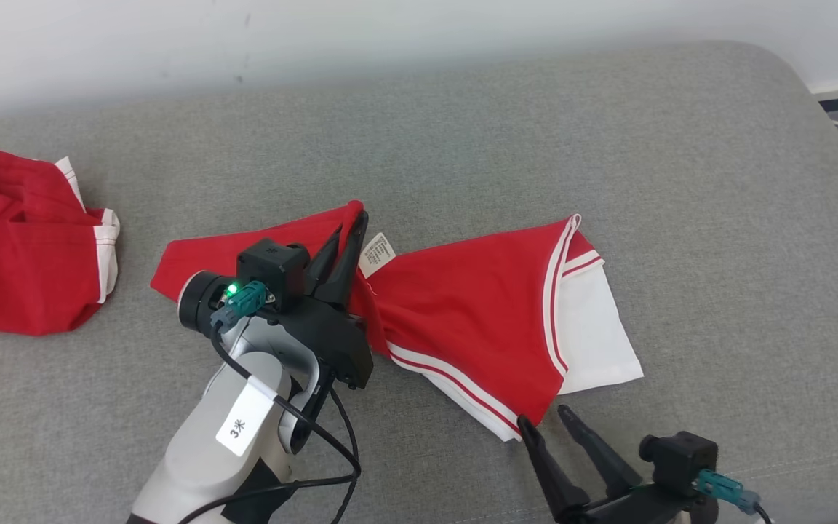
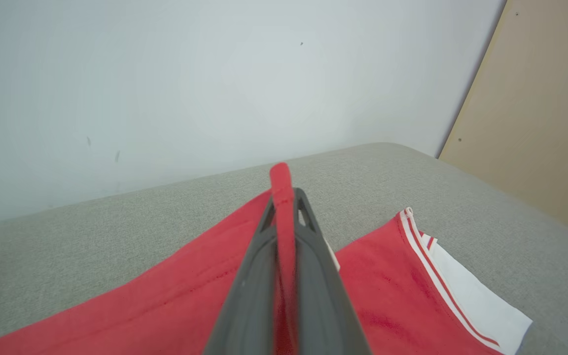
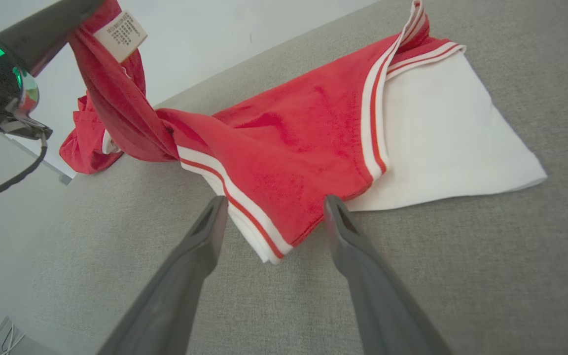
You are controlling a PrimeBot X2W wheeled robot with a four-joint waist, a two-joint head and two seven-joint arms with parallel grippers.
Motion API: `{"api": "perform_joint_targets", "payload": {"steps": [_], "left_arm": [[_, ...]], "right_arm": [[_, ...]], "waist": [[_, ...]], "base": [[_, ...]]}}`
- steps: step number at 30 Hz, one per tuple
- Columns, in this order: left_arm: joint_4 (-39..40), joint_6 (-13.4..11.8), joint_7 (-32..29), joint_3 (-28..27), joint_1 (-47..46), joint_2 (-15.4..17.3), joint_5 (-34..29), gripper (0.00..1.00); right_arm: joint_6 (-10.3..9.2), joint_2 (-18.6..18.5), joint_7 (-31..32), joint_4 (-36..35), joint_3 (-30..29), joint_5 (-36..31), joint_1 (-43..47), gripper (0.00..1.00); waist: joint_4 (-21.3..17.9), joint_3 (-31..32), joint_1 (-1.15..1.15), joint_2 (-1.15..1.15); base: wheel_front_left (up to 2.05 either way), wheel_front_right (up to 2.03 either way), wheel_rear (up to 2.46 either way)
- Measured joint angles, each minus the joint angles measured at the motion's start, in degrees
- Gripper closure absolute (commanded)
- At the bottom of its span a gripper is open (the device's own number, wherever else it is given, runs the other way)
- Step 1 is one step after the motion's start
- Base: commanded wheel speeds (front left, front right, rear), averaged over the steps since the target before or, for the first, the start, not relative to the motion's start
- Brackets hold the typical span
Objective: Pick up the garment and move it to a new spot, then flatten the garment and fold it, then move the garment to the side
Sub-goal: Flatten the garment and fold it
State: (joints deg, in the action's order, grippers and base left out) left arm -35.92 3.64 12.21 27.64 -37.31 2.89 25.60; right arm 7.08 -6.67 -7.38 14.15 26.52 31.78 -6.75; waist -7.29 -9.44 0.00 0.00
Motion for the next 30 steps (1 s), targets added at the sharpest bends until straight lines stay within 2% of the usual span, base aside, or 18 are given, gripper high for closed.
{"api": "perform_joint_targets", "payload": {"steps": [6, 17, 26, 27, 28, 29, 30], "left_arm": [[0.8, 0.4, 0.5, 0.3, 0.5, -0.2, 0.1, 1.0], [3.9, 0.4, 1.1, 0.8, 0.8, -0.3, 0.1, 1.0], [5.5, 0.5, 1.5, 1.3, 1.6, -0.3, 0.1, 1.0], [5.7, 0.5, 1.6, 1.4, 1.6, -0.3, 0.1, 1.0], [5.7, 0.5, 1.6, 1.4, 1.6, -0.3, 0.1, 1.0], [5.8, 0.5, 1.6, 1.4, 1.7, -0.3, 0.1, 1.0], [5.9, 0.5, 1.6, 1.4, 1.7, -0.3, 0.1, 1.0]], "right_arm": [[0.0, -0.1, 2.4, 2.9, 3.8, 3.3, -2.1, 0.0], [0.0, -0.5, 3.3, 6.9, 5.4, 8.2, -2.3, 0.0], [0.0, 0.1, 2.0, 9.7, 5.7, 11.1, -5.7, 0.0], [0.0, 0.1, 1.8, 9.9, 5.8, 11.3, -5.7, 0.2], [0.0, 0.1, 1.7, 10.1, 5.8, 11.7, -5.7, 0.33], [0.0, 0.1, 1.6, 10.3, 6.0, 12.0, -5.7, 0.55], [0.0, 0.1, 1.2, 10.5, 6.0, 12.3, -5.7, 0.63]], "waist": [[0.8, 0.3, 0.0, 0.0], [1.7, 0.4, 0.0, 0.0], [2.1, 0.0, 0.0, 0.0], [2.2, 0.0, 0.0, 0.0], [2.2, 0.0, 0.0, 0.0], [2.3, 0.0, 0.0, 0.0], [2.4, 0.0, 0.0, 0.0]], "base": [[0.0, 0.0, 0.0], [0.0, 0.0, 0.0], [0.0, 0.0, 0.0], [0.0, 0.0, 0.0], [0.0, 0.0, 0.0], [0.0, 0.0, 0.0], [0.0, 0.0, 0.0]]}}
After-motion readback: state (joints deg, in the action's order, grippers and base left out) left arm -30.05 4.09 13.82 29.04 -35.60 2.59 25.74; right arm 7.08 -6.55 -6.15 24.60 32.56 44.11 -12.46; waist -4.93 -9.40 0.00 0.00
